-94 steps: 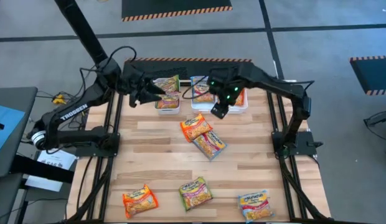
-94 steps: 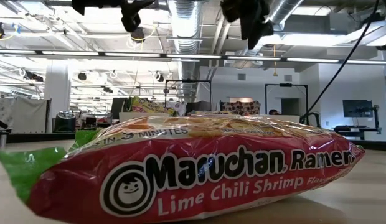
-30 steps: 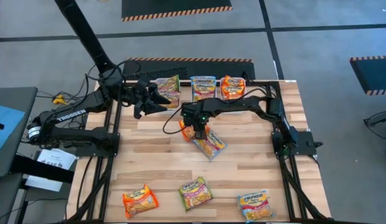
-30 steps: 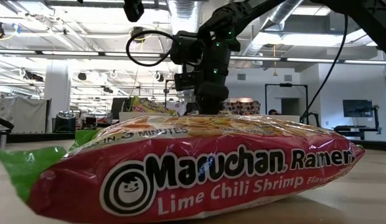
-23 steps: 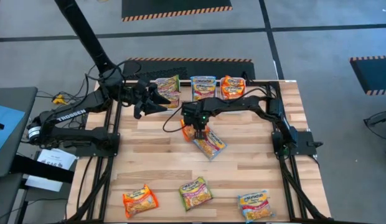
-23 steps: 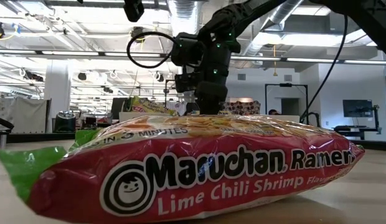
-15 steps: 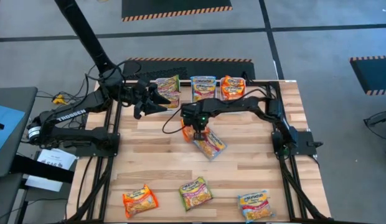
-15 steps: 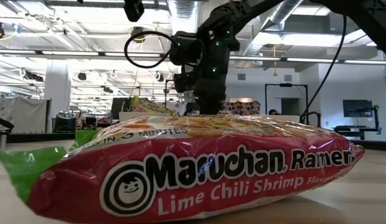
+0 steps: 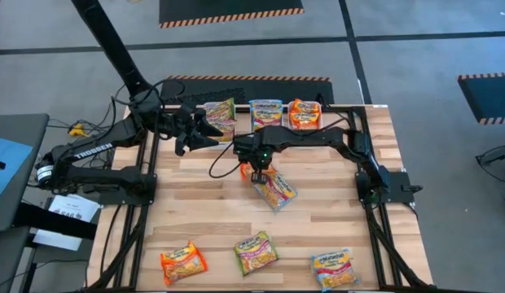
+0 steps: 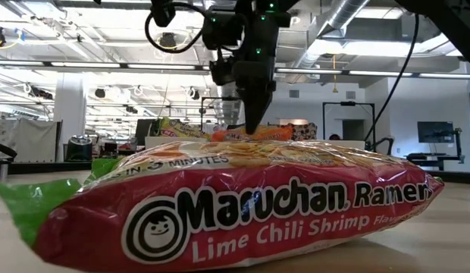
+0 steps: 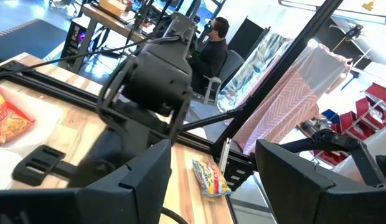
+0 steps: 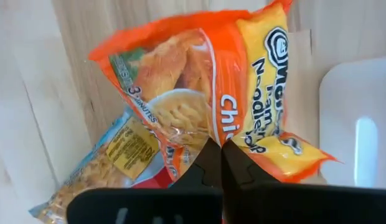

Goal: Sort Maruchan noodles
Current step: Put the orange noodle pack into the right white bin

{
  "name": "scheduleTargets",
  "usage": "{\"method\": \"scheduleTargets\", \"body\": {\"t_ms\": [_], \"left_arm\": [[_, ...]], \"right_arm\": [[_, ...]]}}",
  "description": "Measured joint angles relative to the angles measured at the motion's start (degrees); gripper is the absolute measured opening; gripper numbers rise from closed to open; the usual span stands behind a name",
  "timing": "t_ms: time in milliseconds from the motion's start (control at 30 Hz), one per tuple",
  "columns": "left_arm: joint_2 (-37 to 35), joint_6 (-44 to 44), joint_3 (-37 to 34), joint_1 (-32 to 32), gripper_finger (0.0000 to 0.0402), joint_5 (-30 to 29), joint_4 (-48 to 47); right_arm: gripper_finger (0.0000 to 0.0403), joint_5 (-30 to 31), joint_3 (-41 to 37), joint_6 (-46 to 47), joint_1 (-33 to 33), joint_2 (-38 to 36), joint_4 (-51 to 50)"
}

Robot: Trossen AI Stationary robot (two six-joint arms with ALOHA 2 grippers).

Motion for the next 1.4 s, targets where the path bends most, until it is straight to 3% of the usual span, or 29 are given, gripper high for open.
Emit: {"method": "scheduleTargets", "body": {"t_ms": [300,633,900,1167,1400], "left_arm": [[0.0,0.0,0.0,0.0,0.0219,0.0,-0.3],[0.0,0.0,0.0,0.0,0.0219,0.0,-0.4],[0.0,0.0,0.0,0.0,0.0219,0.0,-0.4],[0.0,0.0,0.0,0.0,0.0219,-1.1,-0.4],[0.0,2.5,0.0,0.0,0.0219,-4.6,-0.5]], "right_arm": [[0.0000,5.6,4.8,6.9,2.8,0.0,-9.0],[0.0000,18.0,10.0,15.8,3.7,-0.1,-24.2],[0.0000,26.0,10.2,16.8,0.4,-2.2,-24.8],[0.0000,30.8,3.8,15.3,-6.7,-9.7,-23.9],[0.0000,33.7,-10.0,13.9,-12.9,-20.0,-18.8]]}}
